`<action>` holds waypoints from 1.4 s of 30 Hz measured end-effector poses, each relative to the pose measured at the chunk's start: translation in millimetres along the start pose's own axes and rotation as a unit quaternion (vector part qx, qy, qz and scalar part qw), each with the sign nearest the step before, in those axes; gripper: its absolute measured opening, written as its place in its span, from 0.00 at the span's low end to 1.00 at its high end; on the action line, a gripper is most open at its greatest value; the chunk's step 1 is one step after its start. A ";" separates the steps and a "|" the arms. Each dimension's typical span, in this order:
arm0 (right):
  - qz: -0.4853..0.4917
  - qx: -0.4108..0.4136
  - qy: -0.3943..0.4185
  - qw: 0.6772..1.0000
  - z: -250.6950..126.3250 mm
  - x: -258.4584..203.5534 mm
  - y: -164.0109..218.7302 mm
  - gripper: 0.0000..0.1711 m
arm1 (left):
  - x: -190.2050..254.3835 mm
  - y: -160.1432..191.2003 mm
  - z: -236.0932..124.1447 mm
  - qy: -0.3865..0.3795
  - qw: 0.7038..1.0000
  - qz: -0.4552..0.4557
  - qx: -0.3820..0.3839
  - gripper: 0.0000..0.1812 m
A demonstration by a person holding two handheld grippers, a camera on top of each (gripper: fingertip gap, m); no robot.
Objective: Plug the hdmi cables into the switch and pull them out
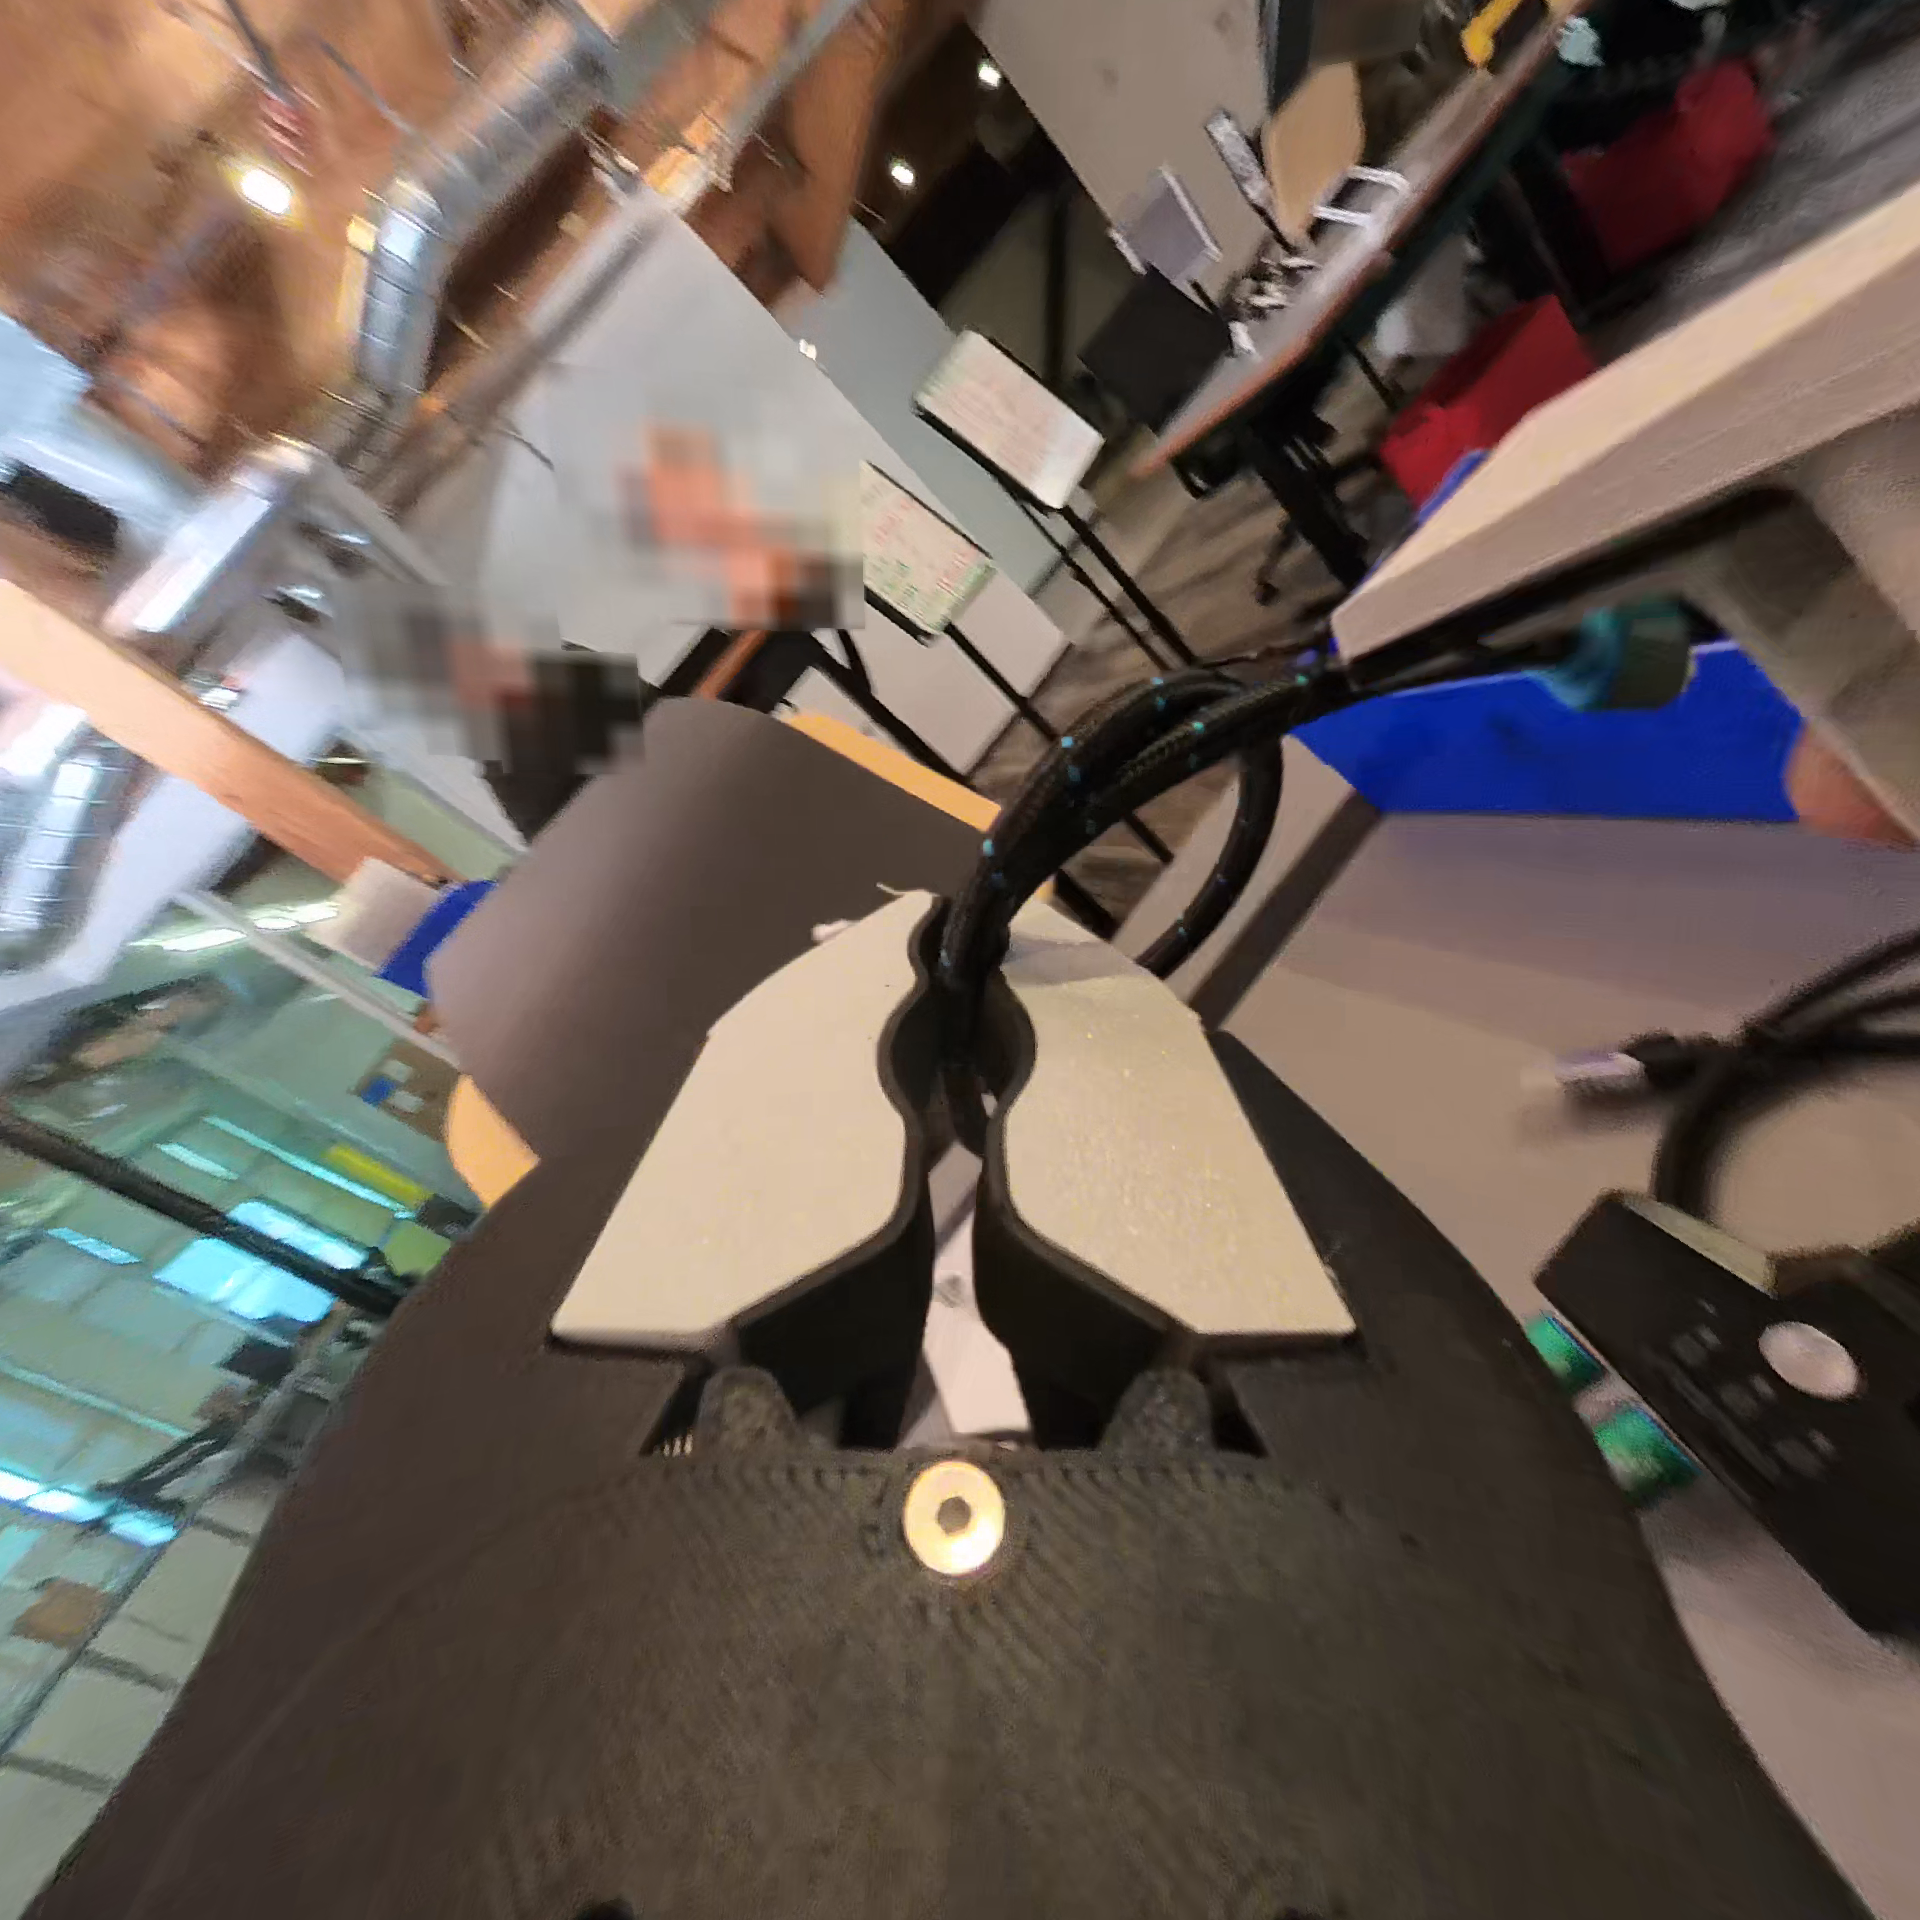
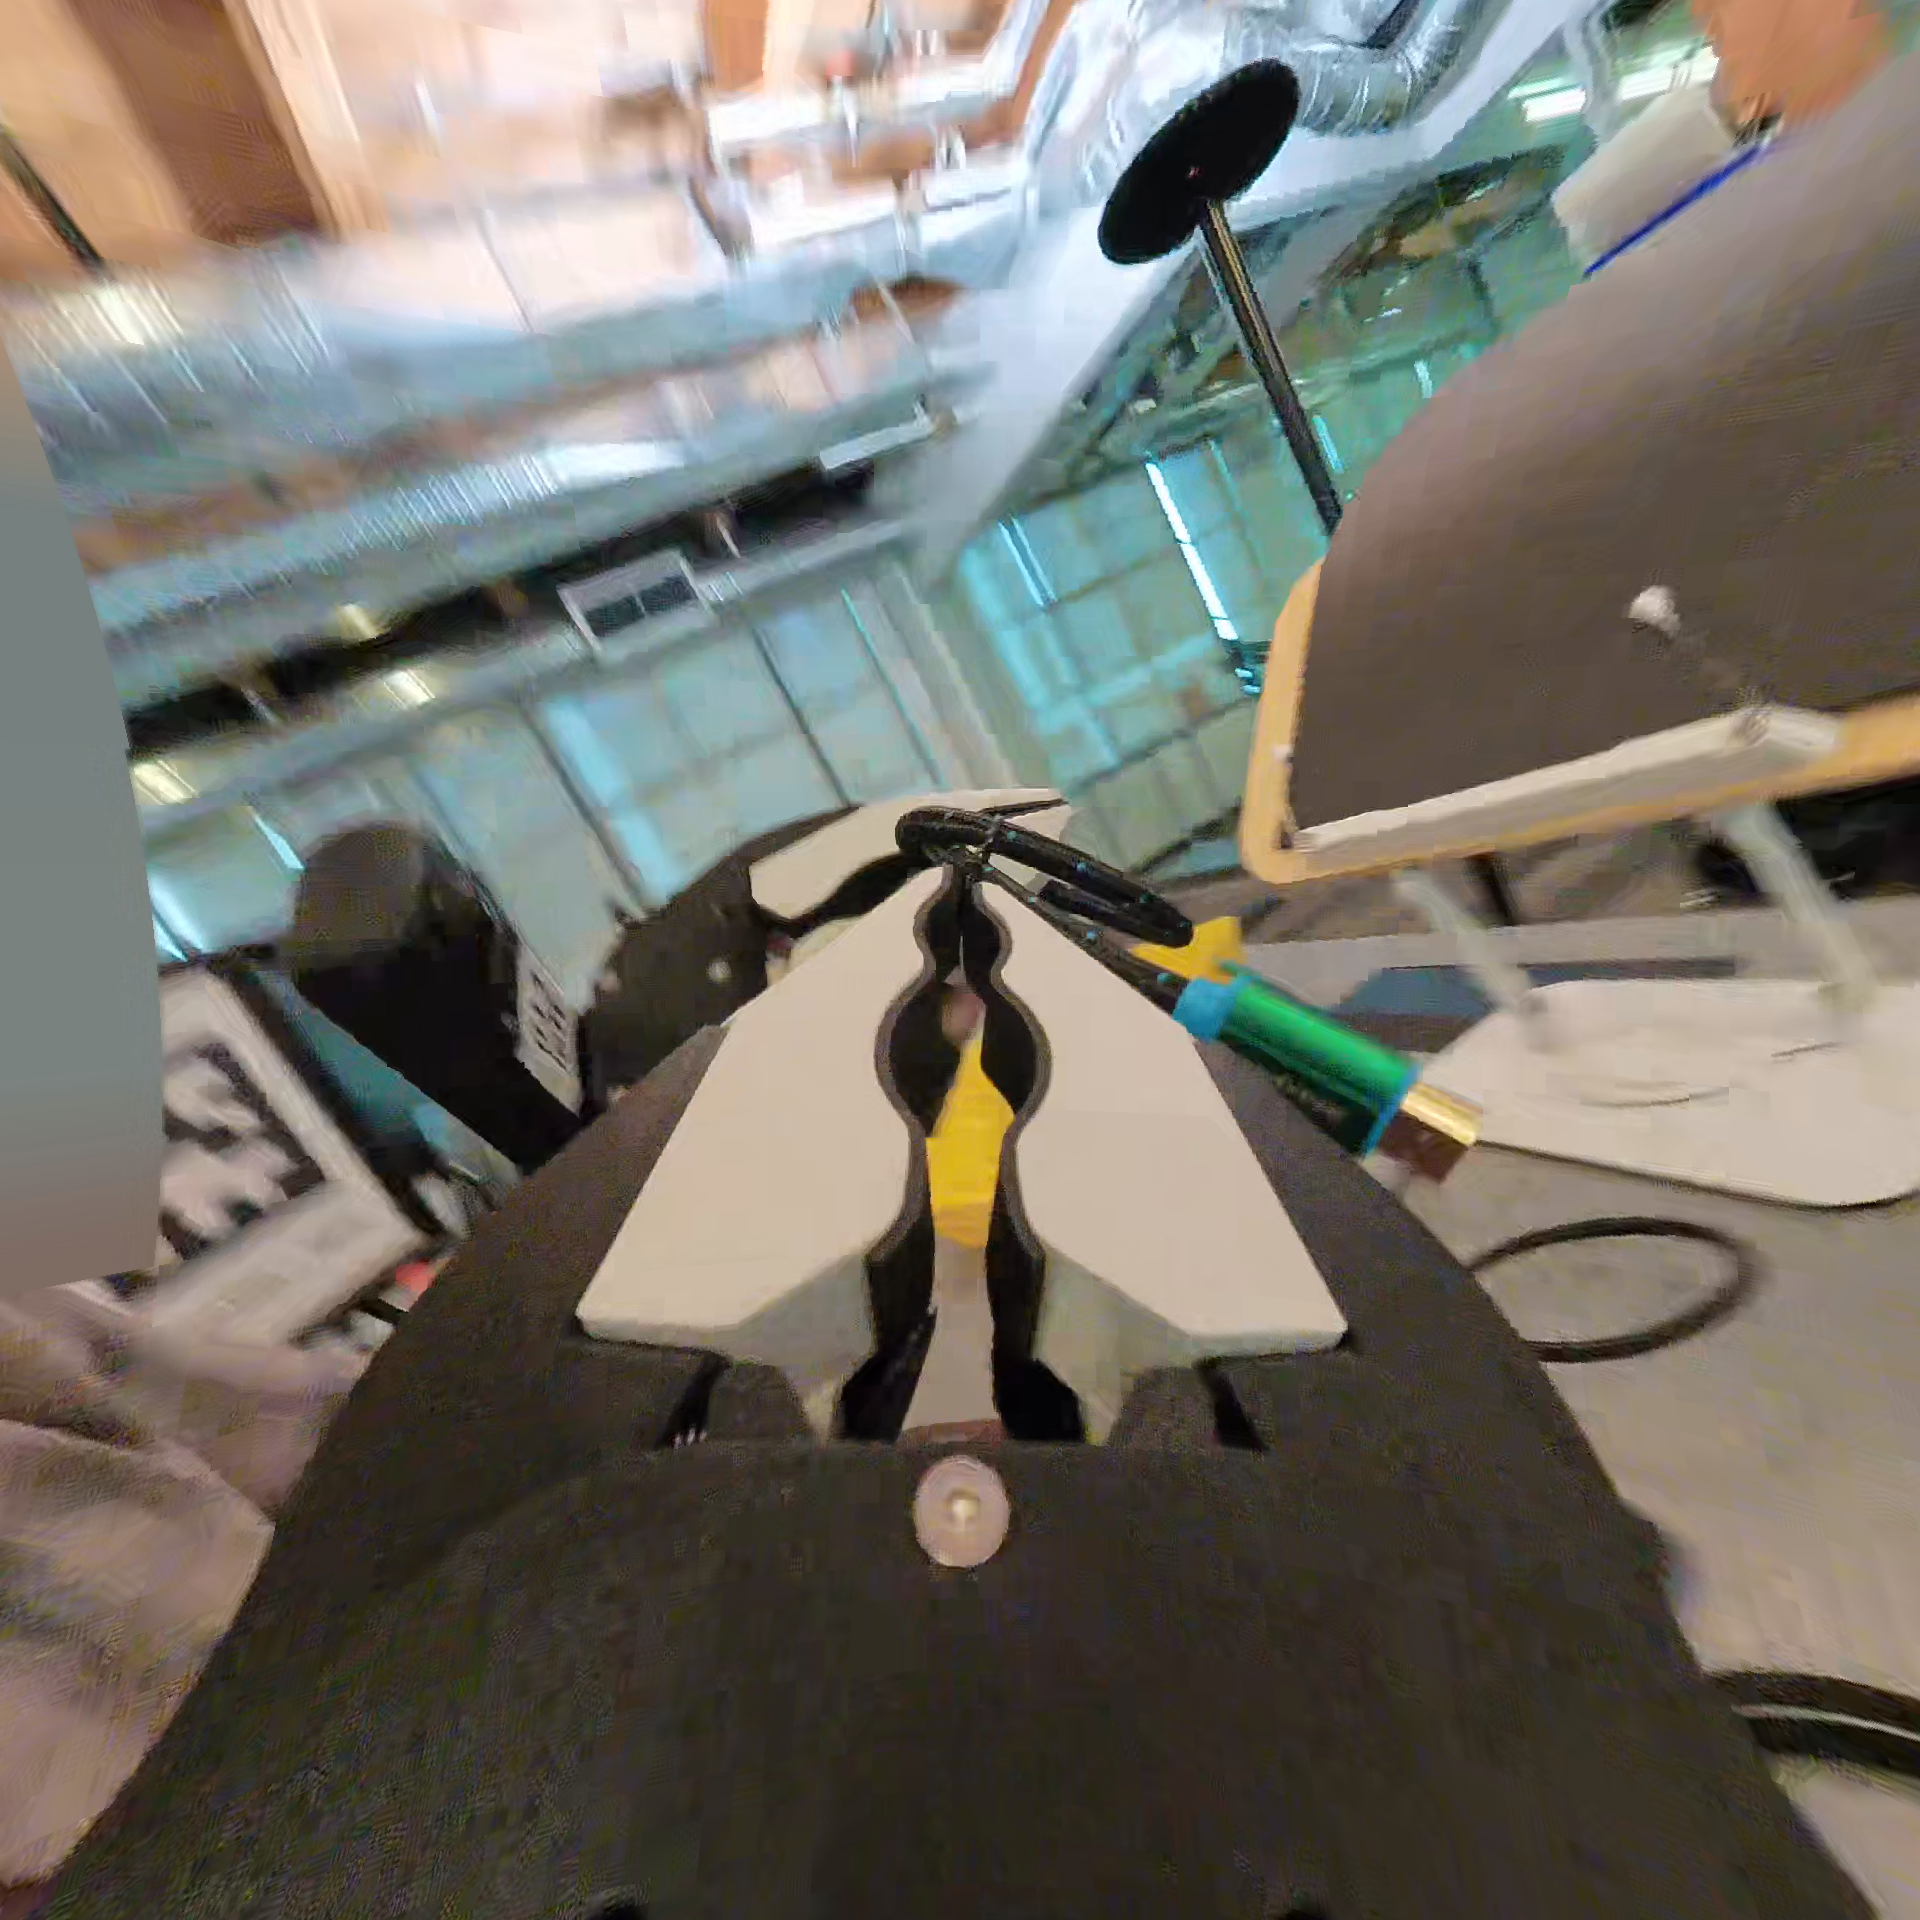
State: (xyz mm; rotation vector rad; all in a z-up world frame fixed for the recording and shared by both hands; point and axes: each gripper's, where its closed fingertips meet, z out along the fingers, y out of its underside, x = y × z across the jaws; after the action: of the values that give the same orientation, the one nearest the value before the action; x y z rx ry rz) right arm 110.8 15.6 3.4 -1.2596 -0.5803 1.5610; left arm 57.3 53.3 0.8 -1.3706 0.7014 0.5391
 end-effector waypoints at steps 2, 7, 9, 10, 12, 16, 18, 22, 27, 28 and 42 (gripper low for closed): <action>0.162 0.079 -0.060 0.982 -1.8 -4.1 -1.5 0.00 | -5.2 -6.9 0.2 -0.065 0.997 0.033 0.028 0.01; 0.106 0.056 -0.048 0.992 3.0 -11.8 21.7 0.04 | -1.5 5.6 2.9 -0.084 0.994 0.055 0.037 0.01; -0.099 -0.005 0.027 0.995 -3.1 -5.7 27.3 0.18 | -3.7 12.6 3.1 -0.071 0.995 0.066 0.031 0.00; -0.213 -0.027 0.053 0.975 -6.5 -7.0 24.8 0.20 | -1.5 17.9 5.1 -0.049 0.996 0.071 0.018 0.01; -0.456 -0.082 0.121 0.878 -10.1 -1.9 19.6 0.23 | -3.0 20.2 4.9 -0.033 0.997 0.074 0.015 0.01; -0.795 -0.169 0.120 0.570 -1.8 0.9 28.8 0.18 | 2.4 22.2 5.9 0.026 0.997 0.078 -0.014 0.01; -0.836 -0.189 0.090 0.507 2.6 4.9 37.4 0.20 | 7.2 21.8 4.6 0.060 0.994 0.081 -0.029 0.01; -0.867 -0.203 0.044 0.453 4.5 4.2 40.1 0.21 | 8.2 19.5 2.1 0.068 0.989 0.124 -0.034 0.01; -0.882 -0.249 0.004 0.399 -3.5 14.6 42.4 0.15 | 15.4 21.4 2.8 0.066 0.978 0.196 -0.040 0.01; -0.884 -0.259 -0.002 0.390 -4.1 17.4 43.9 0.13 | 17.2 20.1 2.8 0.065 0.976 0.205 -0.039 0.01; -0.309 -0.080 0.066 0.945 6.3 -0.3 -1.7 0.00 | -2.5 1.9 4.7 -0.034 0.999 0.023 0.013 0.01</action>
State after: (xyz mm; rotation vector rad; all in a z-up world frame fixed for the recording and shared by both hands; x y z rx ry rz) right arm 105.7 17.3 7.2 -1.1395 -0.9247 0.9130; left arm 54.8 58.3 1.6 -1.3086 0.6844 0.6092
